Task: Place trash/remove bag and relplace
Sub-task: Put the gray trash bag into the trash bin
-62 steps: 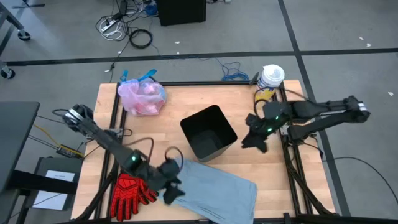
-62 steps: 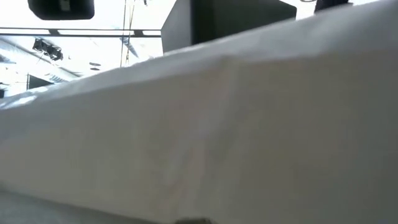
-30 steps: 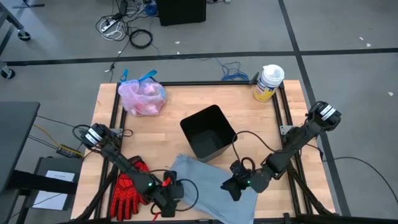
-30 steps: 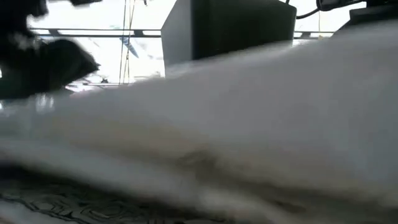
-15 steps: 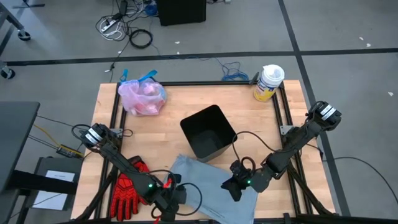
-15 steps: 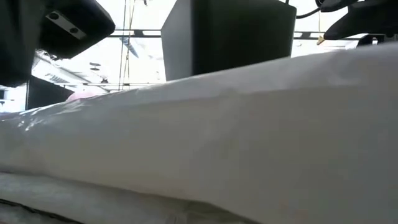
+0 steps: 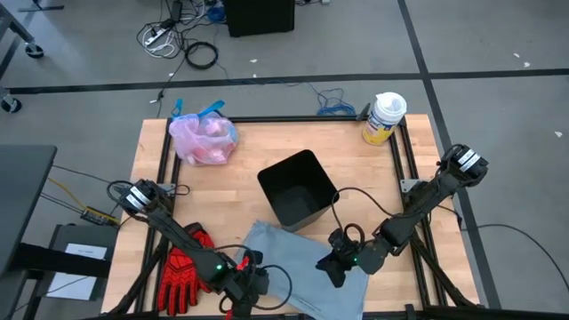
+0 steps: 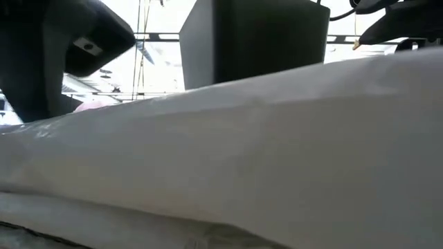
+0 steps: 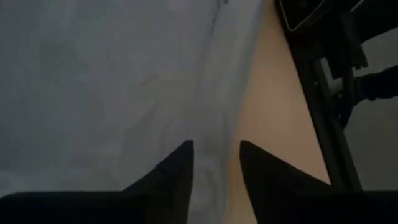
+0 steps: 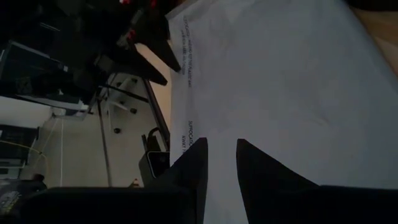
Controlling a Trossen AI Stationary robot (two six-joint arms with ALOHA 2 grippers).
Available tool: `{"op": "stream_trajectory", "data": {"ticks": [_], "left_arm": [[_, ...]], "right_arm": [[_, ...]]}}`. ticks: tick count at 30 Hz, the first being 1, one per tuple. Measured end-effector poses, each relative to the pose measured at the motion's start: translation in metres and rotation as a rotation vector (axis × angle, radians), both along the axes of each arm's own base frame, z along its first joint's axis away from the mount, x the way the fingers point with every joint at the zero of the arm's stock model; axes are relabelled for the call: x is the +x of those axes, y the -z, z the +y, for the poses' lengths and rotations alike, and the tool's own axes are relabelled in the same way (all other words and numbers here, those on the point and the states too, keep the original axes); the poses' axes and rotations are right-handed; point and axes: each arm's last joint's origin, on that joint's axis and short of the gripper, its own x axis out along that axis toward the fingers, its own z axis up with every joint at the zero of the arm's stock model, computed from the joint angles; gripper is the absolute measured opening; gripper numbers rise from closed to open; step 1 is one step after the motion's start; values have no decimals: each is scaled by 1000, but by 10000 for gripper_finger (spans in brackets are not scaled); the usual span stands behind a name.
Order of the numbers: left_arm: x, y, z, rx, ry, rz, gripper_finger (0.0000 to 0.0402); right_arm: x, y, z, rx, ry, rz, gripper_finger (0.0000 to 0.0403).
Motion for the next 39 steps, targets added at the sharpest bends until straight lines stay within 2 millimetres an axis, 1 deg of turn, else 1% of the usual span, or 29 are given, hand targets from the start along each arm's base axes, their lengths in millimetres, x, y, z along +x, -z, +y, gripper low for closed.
{"op": "stream_trajectory", "data": {"ticks": [4, 6, 8, 11, 13, 16, 17, 19, 23, 26, 29, 33, 39], "left_arm": [[5, 10, -1, -9, 1, 15, 187], [6, 16, 0, 4, -7, 24, 194], [8, 22, 3, 23, -39, 35, 190], [9, 27, 7, 63, -83, 46, 152], [10, 28, 9, 71, -108, 41, 108], [12, 25, 9, 48, -114, 22, 29], [13, 23, 8, 32, -124, 12, 15], [15, 16, 6, 12, -131, -9, 9], [23, -10, 0, 36, -120, -18, 4], [30, -39, -2, 78, -74, -25, 3], [37, -72, 0, 119, -54, -36, 3], [47, -116, 12, 175, -76, -98, 2], [57, -176, 35, 186, -196, -212, 2]], "right_arm": [[0, 0, 1, 10, -12, 0, 75], [0, -1, 1, 14, -16, 0, 75], [0, -1, 1, 18, -15, 0, 75], [0, -1, 1, 23, -14, 3, 75], [0, -1, 1, 23, -14, 3, 75], [0, -1, 1, 23, -15, 3, 75], [0, -1, 1, 25, -17, 3, 75], [0, -1, 1, 25, -18, 4, 75], [0, -1, 1, 23, -20, 4, 75], [0, -1, 2, 35, -41, 2, 75], [1, -3, 3, 54, -72, -8, 75], [2, -8, 5, 47, -93, -62, 75], [4, -27, 8, 11, -154, -256, 75]]}}
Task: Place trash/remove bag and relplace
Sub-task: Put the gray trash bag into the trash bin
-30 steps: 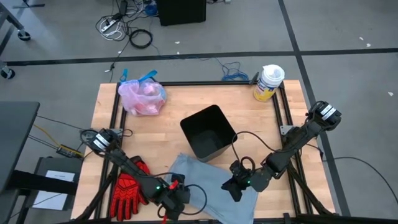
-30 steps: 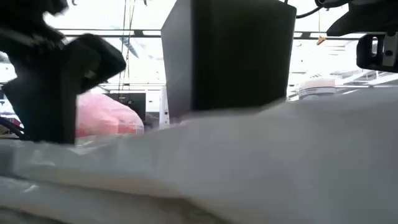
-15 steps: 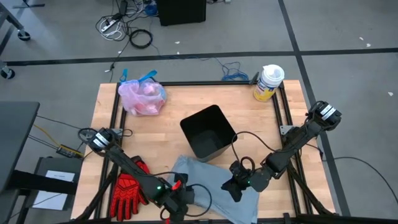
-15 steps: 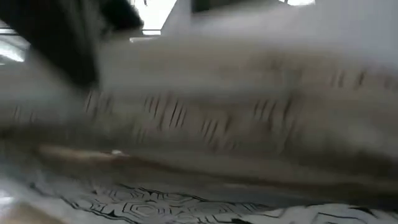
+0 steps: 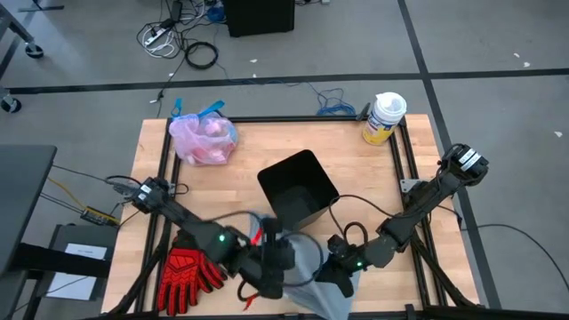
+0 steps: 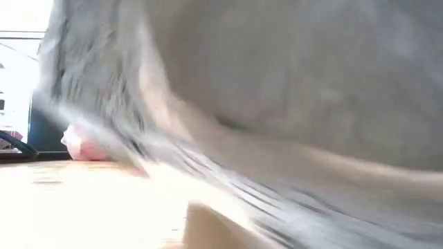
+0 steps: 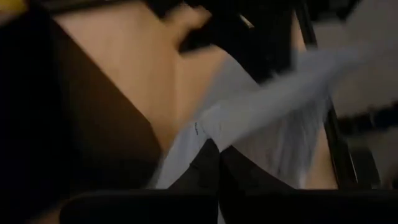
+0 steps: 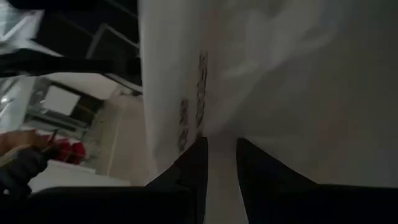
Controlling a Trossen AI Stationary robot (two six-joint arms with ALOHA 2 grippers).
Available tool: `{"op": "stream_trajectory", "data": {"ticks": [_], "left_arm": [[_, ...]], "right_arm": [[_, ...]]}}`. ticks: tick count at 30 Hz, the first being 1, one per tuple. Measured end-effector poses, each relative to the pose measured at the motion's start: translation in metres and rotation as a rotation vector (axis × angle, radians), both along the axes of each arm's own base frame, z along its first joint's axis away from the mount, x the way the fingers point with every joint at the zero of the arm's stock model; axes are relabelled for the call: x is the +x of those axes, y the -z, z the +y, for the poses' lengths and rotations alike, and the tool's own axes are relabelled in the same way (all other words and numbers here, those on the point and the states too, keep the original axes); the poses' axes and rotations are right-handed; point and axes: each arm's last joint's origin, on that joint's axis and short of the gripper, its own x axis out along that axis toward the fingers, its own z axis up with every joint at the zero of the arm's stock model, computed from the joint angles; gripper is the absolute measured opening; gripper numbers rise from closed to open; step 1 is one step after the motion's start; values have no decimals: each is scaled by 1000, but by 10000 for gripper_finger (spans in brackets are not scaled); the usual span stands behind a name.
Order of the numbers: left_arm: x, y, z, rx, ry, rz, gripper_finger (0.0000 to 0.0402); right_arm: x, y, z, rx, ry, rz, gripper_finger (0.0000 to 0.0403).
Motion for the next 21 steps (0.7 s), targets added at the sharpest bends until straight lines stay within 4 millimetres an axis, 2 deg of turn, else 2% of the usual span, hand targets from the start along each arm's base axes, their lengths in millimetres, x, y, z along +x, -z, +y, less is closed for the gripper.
{"op": "stream_trajectory", "data": {"ticks": [8, 15, 21], "left_arm": [[1, -56, 22, -64, -56, -136, 2], [-12, -92, 44, 19, -102, -237, 2], [-21, -128, 68, -47, -162, -403, 2]], "right_arm": [[-21, -41, -5, -70, 42, -189, 75], [-51, -93, -14, -15, 4, -442, 77], [-67, -128, -22, -89, 80, -586, 82]]}}
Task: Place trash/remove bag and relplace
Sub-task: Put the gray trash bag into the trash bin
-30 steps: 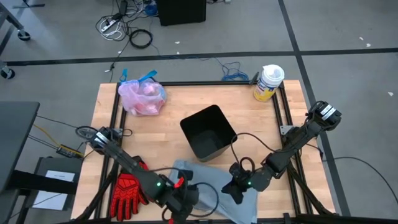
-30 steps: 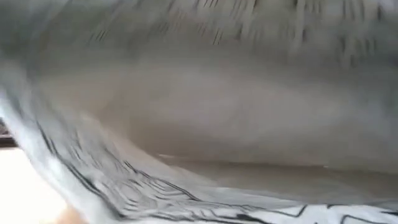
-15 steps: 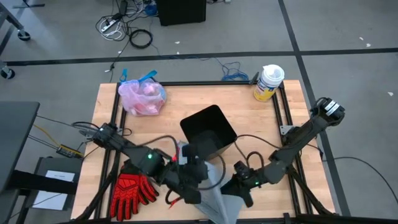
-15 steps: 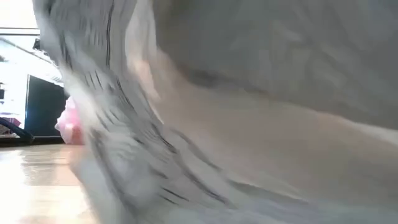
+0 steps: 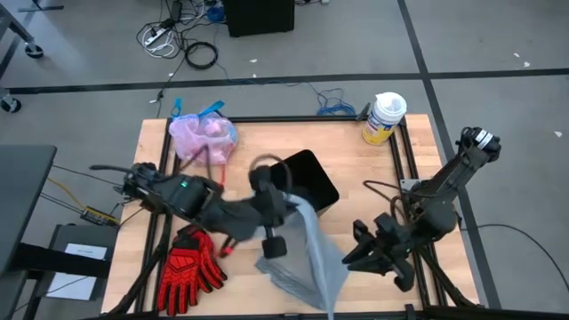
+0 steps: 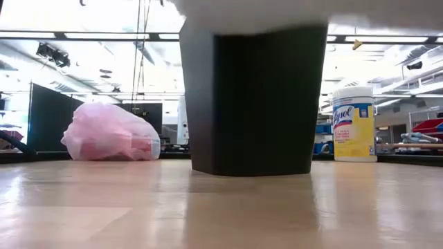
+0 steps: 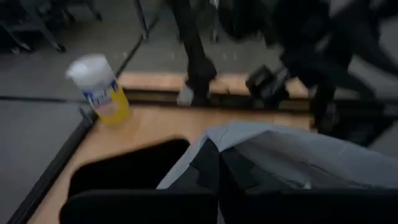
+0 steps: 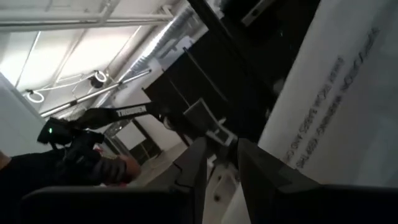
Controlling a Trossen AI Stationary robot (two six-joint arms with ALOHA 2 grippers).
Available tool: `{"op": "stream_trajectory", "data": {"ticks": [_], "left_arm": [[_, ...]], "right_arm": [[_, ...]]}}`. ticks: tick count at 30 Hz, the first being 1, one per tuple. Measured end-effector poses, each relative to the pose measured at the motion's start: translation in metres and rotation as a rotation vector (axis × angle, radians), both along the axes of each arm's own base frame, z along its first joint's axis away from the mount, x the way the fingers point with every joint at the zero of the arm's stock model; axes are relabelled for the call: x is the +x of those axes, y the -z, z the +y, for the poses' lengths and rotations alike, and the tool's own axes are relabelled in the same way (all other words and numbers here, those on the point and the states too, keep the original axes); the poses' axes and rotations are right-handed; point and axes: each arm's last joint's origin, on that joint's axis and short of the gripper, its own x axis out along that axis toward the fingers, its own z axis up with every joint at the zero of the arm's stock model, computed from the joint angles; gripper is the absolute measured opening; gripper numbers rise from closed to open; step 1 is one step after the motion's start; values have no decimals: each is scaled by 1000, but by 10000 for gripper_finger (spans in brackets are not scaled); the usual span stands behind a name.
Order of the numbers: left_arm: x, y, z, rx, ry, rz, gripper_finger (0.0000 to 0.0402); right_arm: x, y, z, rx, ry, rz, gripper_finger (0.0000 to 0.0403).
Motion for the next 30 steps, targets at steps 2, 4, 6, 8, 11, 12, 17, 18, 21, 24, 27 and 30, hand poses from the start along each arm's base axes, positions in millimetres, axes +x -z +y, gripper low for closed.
{"op": "stream_trajectory", "data": {"ticks": [2, 4, 6, 8, 11, 12, 17, 18, 21, 24, 27, 30], "left_arm": [[-5, -11, 6, -2, -14, -52, 2], [-10, -20, 14, 16, -57, -94, 2], [-16, -28, 22, 39, -117, -125, 2], [-23, -35, 30, 53, -177, -151, 2], [-32, -43, 43, 67, -250, -179, 2], [-34, -45, 46, 69, -266, -184, 2], [-39, -46, 59, 43, -320, -171, 2], [-39, -44, 61, 40, -330, -161, 2], [-38, -41, 68, 48, -353, -133, 2], [-38, -40, 69, 51, -335, -111, 2], [-38, -39, 66, 63, -268, -84, 2], [-41, -40, 61, 98, -187, -59, 2]], "right_arm": [[-2, -7, -1, -22, 16, -25, 83], [-2, -10, -2, -38, 26, -40, 83], [-2, -10, -2, -53, 31, -41, 83], [-2, -10, -1, -61, 32, -37, 83], [-1, -8, -1, -84, 35, -24, 83], [-1, -7, -1, -99, 39, -21, 83], [-1, -13, -12, -130, 84, -33, 83], [-2, -15, -15, -128, 97, -39, 83], [-7, -24, -26, -125, 151, -65, 83], [-18, -35, -41, -108, 268, -68, 83], [-29, -42, -58, -119, 462, 4, 82], [-40, -44, -73, -148, 609, 103, 81]]}}
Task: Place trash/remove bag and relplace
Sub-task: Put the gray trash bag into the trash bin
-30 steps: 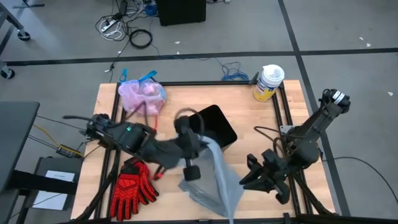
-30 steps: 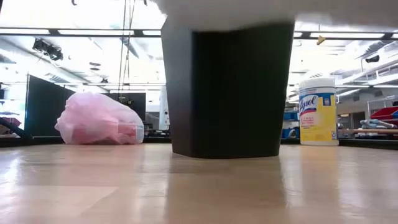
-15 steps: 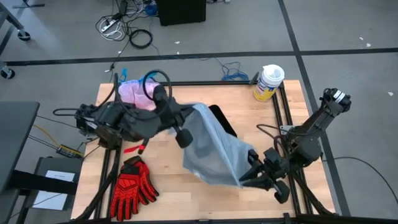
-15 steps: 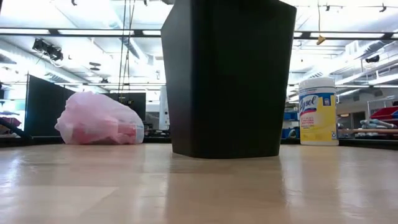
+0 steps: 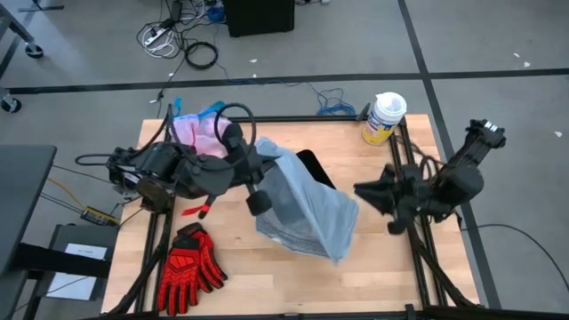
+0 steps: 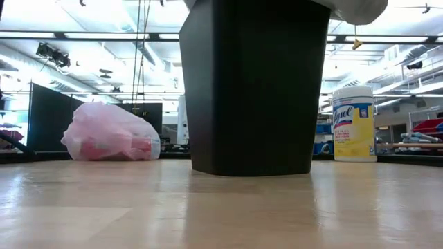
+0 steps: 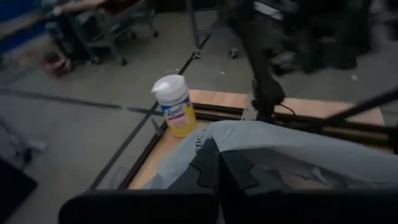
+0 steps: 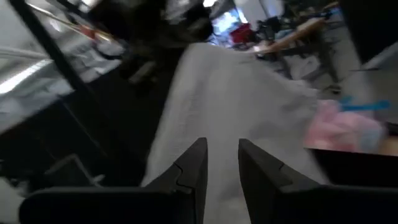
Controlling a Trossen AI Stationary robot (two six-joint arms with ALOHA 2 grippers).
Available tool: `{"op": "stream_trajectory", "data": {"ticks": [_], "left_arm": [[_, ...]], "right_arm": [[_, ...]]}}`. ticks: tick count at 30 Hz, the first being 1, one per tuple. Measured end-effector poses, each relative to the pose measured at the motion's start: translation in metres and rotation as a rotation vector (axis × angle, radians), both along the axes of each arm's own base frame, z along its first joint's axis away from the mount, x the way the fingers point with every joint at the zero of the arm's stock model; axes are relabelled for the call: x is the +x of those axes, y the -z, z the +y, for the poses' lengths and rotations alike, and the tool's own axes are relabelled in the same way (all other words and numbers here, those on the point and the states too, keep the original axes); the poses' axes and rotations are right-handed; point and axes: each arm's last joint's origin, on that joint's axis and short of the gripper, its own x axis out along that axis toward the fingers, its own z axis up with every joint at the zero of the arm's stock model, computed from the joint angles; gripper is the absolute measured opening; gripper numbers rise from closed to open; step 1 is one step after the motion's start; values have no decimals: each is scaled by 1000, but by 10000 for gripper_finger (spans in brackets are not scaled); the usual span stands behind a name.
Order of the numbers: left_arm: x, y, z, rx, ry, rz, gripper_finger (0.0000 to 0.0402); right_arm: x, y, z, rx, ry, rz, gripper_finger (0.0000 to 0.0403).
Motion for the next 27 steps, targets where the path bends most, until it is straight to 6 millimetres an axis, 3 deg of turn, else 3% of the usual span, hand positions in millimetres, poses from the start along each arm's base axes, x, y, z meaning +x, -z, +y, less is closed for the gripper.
{"op": "stream_trajectory", "data": {"ticks": [4, 8, 17, 22, 27], "left_arm": [[-5, -1, -6, 76, 70, 46, 2], [-7, 1, -7, 116, 90, 84, 2], [-7, 2, -6, 231, 149, 151, 2], [-6, 4, -10, 261, 302, 198, 4], [5, 14, -17, 265, 389, 240, 4]], "right_arm": [[-3, -2, -14, -31, 31, 19, 79], [7, 0, -20, -166, 81, 47, 88], [63, 10, -31, -390, 77, 54, 183], [91, -6, -43, -378, 3, -20, 226], [124, -15, -53, -370, -126, -35, 232]]}}
